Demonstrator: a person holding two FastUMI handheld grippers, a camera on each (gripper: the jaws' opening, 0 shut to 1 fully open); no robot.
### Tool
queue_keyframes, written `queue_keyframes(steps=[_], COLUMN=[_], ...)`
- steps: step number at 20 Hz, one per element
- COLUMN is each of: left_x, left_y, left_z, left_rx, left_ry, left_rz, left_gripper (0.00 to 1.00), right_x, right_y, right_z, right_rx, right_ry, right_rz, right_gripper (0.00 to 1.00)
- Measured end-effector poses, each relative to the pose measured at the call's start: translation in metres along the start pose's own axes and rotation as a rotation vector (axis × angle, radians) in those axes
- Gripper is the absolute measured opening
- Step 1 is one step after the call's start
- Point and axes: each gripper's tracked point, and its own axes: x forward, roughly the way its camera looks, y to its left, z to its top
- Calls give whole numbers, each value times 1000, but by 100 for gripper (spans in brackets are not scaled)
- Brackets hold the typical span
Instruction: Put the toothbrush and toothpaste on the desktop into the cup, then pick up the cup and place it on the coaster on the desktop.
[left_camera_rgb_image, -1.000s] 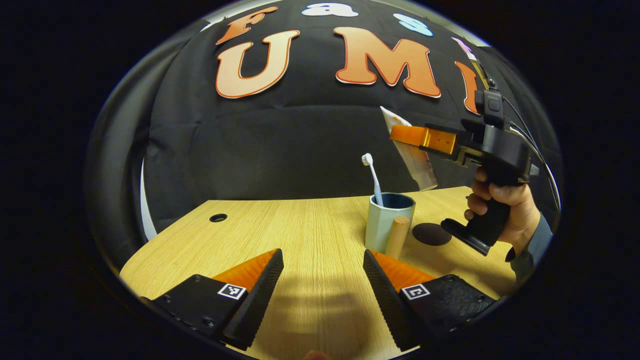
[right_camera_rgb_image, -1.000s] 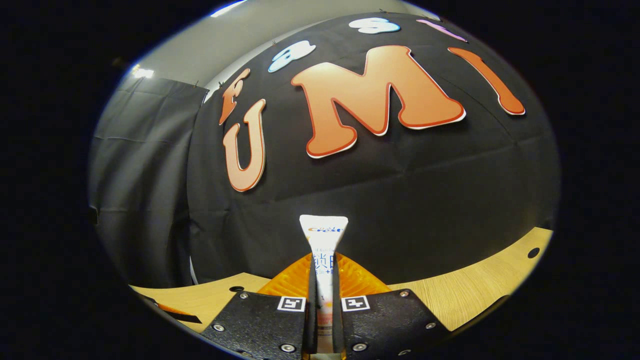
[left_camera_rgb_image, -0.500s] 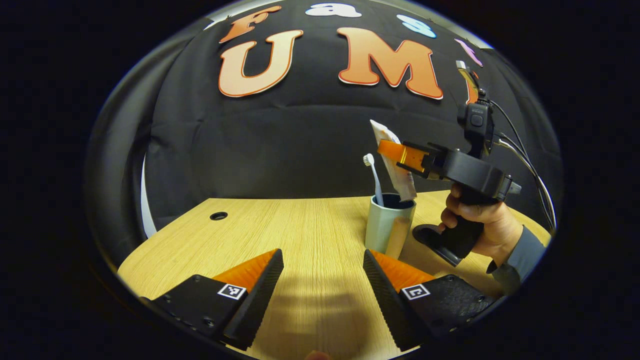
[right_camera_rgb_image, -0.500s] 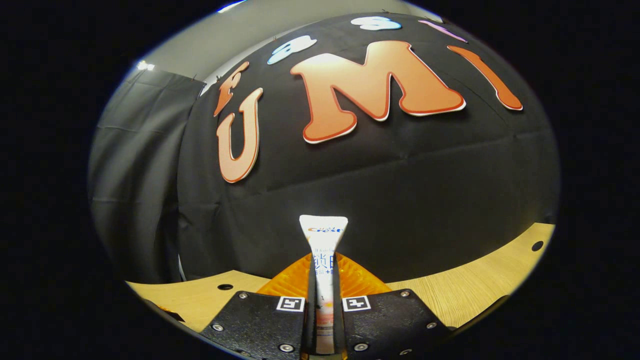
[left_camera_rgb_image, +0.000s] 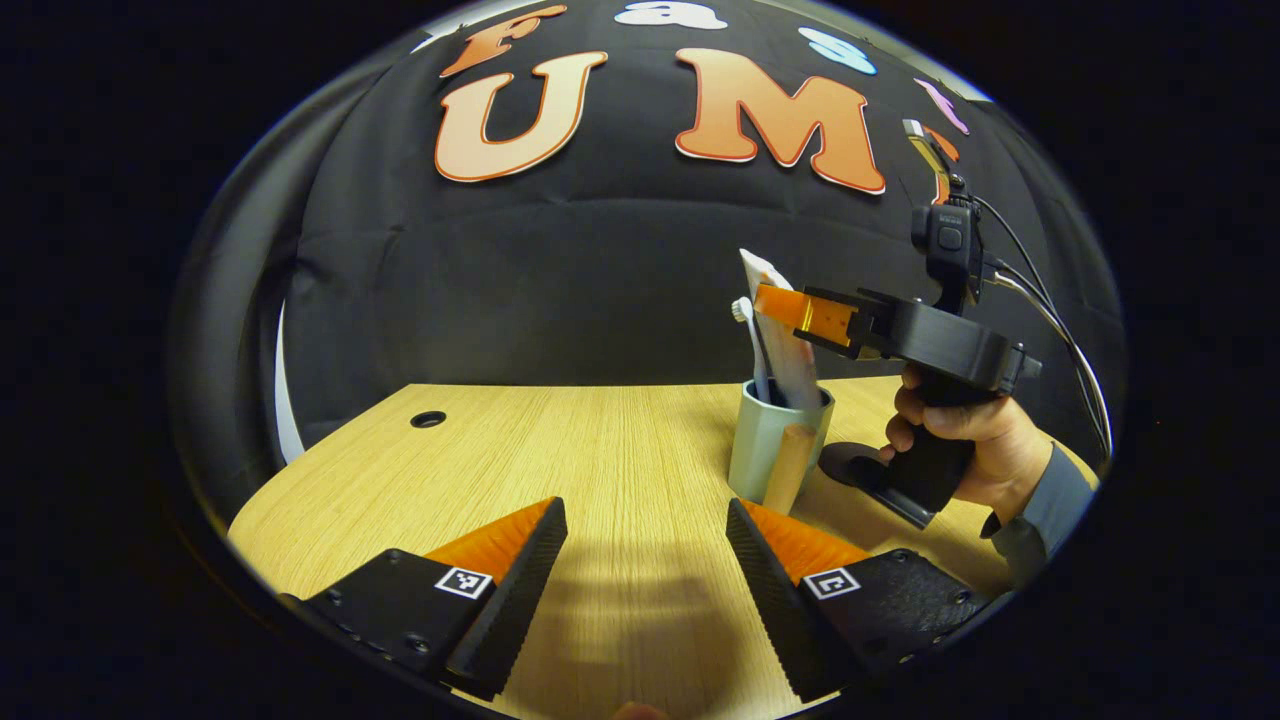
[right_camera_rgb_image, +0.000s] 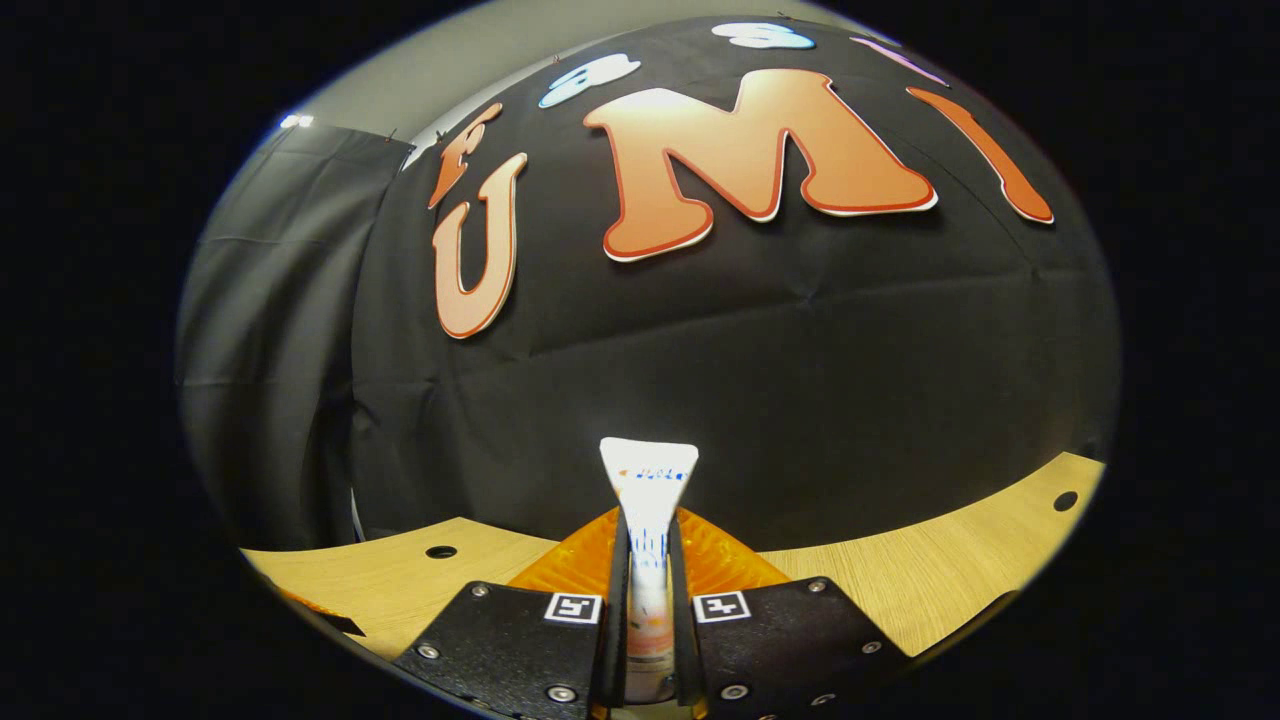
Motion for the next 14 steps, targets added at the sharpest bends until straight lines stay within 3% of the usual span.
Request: queue_keyframes(steps=[8, 10, 11, 14], left_x=[-1, -2, -3, -9], left_y=[-2, -3, -3, -15], left_z=[-1, 0, 1, 12], left_rx=[-14, -15, -11, -23], left_ry=[15, 9, 5, 1], left_rz=[-24, -31, -35, -87], left_gripper=[97, 97, 97, 97], right_x=[-26, -35, -40, -57], right_y=[-4, -4, -4, -15], right_z=[-25, -23, -22, -19], right_rx=[-56, -85, -100, -164], right_ry=[156, 169, 182, 224], right_rz=[17, 28, 32, -5], right_gripper=[23, 17, 24, 30])
